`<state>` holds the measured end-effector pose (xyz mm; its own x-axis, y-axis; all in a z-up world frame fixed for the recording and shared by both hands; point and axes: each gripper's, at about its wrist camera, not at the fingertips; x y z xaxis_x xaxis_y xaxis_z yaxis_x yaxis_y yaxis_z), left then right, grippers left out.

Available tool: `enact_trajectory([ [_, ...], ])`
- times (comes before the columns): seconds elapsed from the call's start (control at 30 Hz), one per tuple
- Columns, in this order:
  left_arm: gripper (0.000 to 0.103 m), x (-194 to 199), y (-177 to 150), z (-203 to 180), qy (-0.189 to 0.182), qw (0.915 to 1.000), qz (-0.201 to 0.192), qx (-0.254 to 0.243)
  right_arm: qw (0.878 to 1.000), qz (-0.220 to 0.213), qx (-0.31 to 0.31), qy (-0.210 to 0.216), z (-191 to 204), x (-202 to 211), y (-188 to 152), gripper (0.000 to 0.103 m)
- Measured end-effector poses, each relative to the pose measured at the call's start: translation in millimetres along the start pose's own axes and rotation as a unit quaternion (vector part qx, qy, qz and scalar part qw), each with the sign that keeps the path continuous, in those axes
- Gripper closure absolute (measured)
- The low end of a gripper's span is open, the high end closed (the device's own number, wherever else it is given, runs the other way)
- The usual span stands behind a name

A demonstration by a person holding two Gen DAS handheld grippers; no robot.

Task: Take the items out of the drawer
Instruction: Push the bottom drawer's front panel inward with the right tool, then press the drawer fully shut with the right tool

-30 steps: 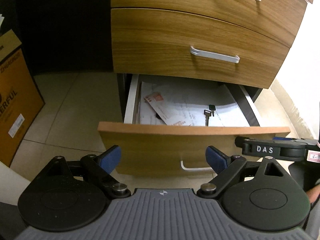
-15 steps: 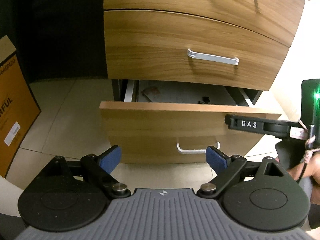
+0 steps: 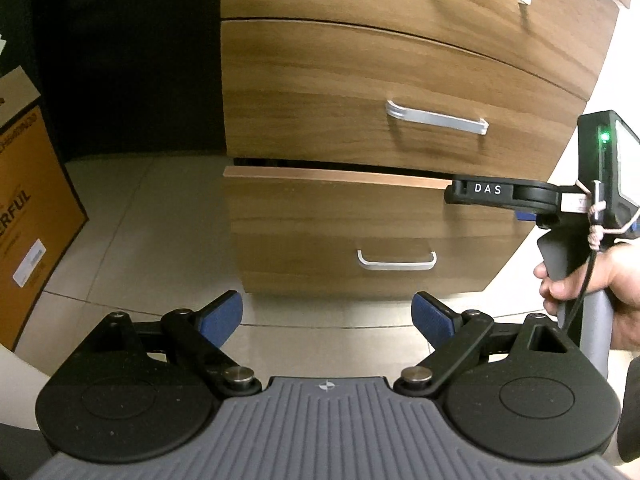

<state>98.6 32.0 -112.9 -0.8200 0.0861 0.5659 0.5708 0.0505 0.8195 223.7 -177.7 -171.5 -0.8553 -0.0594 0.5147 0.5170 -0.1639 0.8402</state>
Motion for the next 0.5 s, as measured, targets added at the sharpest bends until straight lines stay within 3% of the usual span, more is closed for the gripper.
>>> enact_trajectory([
  [0.5, 0.01, 23.0, 14.0, 2.0, -0.016, 0.9995, -0.02, 0.018, 1.0, -0.003, 0.013, 0.016, 5.0, 22.5, 31.8, 0.0],
])
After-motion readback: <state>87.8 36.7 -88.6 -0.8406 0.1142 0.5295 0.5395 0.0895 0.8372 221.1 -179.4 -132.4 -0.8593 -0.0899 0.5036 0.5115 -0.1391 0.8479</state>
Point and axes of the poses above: each gripper's, at about its wrist camera, not at the fingertips, and x roughly against the way its jaws point, z to its left, y to its top, and after that the axes turned 11 degrees about -z, right-handed
